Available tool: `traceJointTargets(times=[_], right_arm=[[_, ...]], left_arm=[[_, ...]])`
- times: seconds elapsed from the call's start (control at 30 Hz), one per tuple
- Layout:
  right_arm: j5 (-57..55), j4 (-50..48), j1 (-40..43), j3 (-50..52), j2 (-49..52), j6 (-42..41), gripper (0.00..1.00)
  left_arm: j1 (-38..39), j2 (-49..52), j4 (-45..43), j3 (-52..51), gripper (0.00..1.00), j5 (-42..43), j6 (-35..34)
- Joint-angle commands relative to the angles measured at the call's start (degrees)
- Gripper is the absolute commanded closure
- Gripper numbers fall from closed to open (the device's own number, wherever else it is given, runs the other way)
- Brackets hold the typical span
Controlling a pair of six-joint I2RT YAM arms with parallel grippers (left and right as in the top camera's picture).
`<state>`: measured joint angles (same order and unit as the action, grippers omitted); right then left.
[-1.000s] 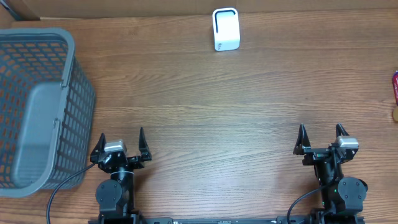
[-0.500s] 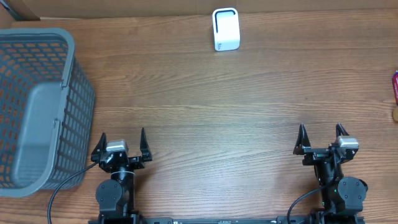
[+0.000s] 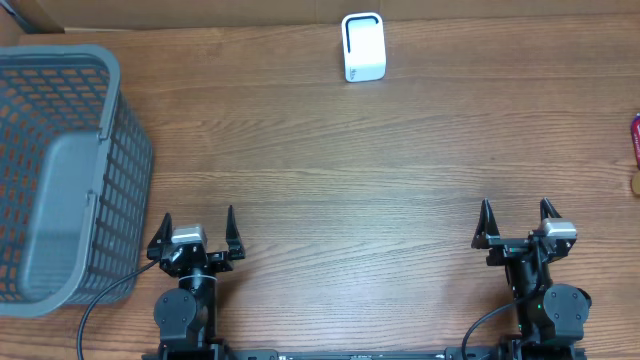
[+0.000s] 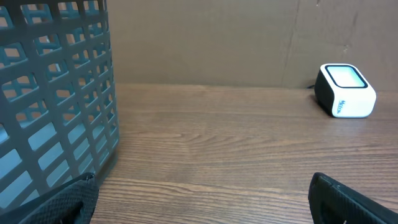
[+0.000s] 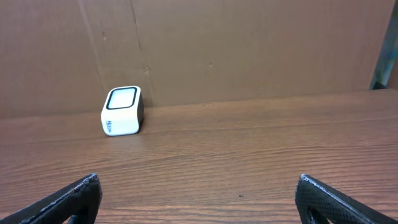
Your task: Scan the item barcode
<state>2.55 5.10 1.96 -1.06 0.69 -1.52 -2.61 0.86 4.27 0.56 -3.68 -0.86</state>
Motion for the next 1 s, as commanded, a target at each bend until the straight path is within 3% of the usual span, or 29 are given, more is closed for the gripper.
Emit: traceJointTargets(times=[0.0, 0.57, 0.77, 0.97], right_arm=[[-0.1, -0.4, 0.3, 0.6, -0.5, -0.2, 0.00], [-1.5, -0.2, 0.3, 0.6, -0.5, 0.1, 0.00], [-1.4, -0.2, 0.3, 0.6, -0.5, 9.2, 0.00], [-2.1, -0.1, 0.3, 0.6, -0.5, 10.6, 0.00]], left_arm=[[0.3, -0.5, -0.1, -0.3, 0.00, 0.5, 1.3], [0.3, -0.5, -0.1, -0.3, 0.00, 0.5, 1.3], [0.3, -0.5, -0.1, -0.3, 0.00, 0.5, 1.3], [0.3, -0.5, -0.1, -0.3, 0.00, 0.5, 1.3]])
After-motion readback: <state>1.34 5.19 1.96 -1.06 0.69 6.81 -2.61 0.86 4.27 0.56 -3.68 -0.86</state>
